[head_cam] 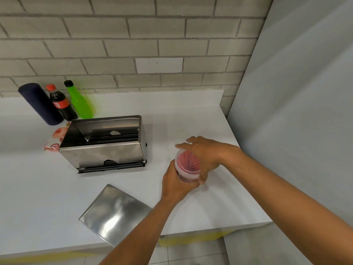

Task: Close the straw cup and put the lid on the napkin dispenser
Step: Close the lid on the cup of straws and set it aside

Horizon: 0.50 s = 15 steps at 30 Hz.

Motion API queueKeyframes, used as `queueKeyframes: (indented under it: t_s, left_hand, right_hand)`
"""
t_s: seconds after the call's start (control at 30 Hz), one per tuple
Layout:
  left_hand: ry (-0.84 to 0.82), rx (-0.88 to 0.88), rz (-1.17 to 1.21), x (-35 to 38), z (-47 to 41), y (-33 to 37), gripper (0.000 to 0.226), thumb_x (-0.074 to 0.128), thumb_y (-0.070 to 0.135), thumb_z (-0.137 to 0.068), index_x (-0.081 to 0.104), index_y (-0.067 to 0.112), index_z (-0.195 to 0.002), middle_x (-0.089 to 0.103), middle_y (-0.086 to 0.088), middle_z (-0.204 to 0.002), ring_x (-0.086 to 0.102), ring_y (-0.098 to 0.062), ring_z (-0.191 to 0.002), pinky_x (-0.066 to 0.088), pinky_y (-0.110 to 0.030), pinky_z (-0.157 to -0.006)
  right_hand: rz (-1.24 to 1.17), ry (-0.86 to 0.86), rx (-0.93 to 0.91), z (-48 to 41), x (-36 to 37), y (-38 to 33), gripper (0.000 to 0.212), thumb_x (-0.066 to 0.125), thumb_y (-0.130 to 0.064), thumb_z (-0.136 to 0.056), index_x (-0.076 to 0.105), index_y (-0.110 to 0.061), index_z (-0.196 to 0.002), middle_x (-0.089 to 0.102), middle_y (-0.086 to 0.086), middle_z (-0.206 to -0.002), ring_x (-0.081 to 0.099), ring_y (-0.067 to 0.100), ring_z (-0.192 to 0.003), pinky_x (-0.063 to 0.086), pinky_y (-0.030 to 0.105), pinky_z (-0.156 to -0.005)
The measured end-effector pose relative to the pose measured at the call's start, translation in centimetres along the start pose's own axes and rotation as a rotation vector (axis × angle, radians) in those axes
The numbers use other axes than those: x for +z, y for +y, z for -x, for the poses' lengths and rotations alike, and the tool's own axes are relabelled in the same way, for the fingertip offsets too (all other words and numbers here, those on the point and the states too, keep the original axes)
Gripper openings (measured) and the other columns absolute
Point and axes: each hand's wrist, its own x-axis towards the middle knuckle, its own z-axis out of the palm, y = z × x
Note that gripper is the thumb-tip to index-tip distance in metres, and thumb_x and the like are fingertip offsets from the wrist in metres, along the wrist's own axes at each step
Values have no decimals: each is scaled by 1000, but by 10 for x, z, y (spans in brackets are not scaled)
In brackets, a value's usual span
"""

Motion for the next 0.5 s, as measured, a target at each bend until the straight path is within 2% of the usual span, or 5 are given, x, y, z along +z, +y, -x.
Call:
queueKeyframes:
  t_s: [0.07,0.13,0.33,0.4,0.5]
  left_hand:
    - [9,-6,-9,0,0,0,103,96,66,-45,51,42,-135,66,22,-119,67,0,-105,59,-15,-80]
    - [9,-4,-3,1,0,0,102,97,63,-46,52,42,-134,67,21,-119,68,-1,-105,59,-15,-80]
    - [2,2,7,2,-1,-1,102,98,59,-46,52,39,-135,66,19,-120,67,-2,-105,53,-6,-78]
    - [3,1,9,2,-1,-2,103,99,58,-47,51,38,-136,65,18,-121,66,-1,-105,53,-5,-78]
    - [-1,0,11,1,-1,-2,101,98,60,-46,50,45,-134,66,22,-119,66,2,-106,52,-5,-77]
  right_hand:
    - [23,-5,-42,0,-2,0,138,101,-29,-55,16,-40,-162,29,3,-163,31,28,-147,43,46,-113]
    - [22,9,-51,-2,-2,0,131,100,-25,-57,22,-40,-161,39,1,-153,39,27,-140,48,45,-107]
    - [-13,81,15,-4,2,2,128,99,-46,-49,30,-41,-156,47,-1,-138,54,26,-125,54,38,-91]
    - [-12,82,41,-4,1,2,131,100,-49,-46,30,-39,-157,48,0,-141,55,27,-126,52,37,-91]
    - [16,43,23,-2,0,1,140,103,-44,-46,22,-40,-160,41,3,-150,44,29,-137,49,41,-102]
